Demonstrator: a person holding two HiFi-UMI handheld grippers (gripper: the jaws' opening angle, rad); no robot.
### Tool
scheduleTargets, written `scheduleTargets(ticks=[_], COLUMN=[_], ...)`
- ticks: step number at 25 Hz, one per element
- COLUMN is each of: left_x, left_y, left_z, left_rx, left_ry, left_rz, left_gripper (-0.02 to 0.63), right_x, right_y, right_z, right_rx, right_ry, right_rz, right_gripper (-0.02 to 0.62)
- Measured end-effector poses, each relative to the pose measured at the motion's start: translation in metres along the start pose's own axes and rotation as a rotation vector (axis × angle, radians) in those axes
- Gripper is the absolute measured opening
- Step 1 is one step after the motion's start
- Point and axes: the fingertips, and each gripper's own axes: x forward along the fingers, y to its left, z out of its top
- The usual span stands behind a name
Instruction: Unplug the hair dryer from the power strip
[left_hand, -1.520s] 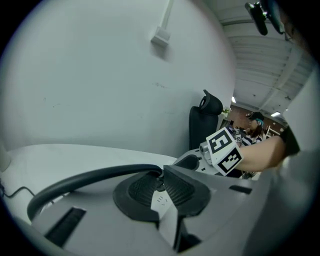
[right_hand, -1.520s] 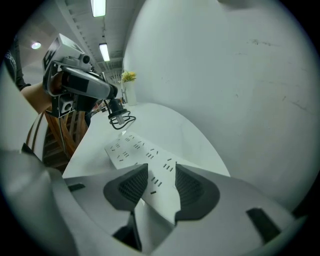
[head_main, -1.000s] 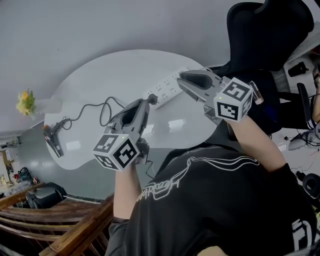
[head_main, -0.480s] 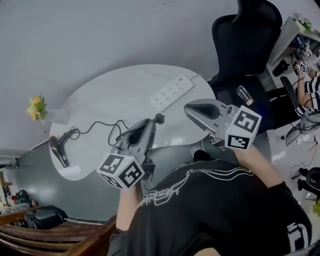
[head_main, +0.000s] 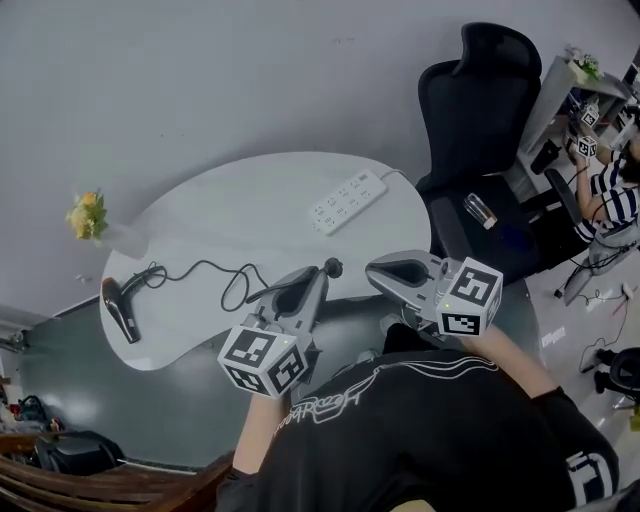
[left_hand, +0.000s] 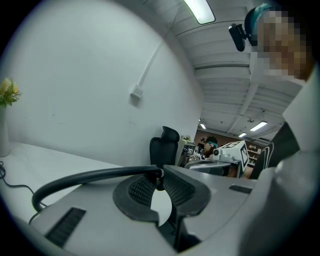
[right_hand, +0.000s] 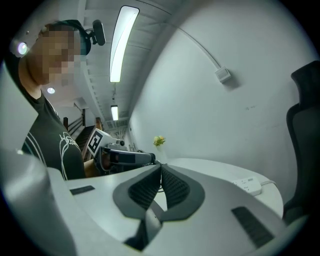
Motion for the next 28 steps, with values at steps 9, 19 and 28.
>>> scheduleTargets(ticks=[9, 19, 28], left_x=[-0.010, -0.006, 0.002], left_y=[-0.006, -0.005, -0.001], left_z=[-0.012, -0.020, -0.015], left_rx=[0.043, 0.040, 0.044], left_ry=[0.012, 0.037, 0.033], left_rz=[-0.019, -0.049, -0.056], left_gripper=[0.040, 0.040, 0.040], right_x=[-0.001, -0.002, -0.003], right_y=[0.009, 0.006, -0.003], right_z=[-0.014, -0.016, -0.009], right_rx=[-0.015, -0.008, -0.014], right_ry=[0.027, 0.030, 0.030], right_rz=[-0.041, -0.073, -0.096], right_gripper=[-0.003, -0.003, -0.003])
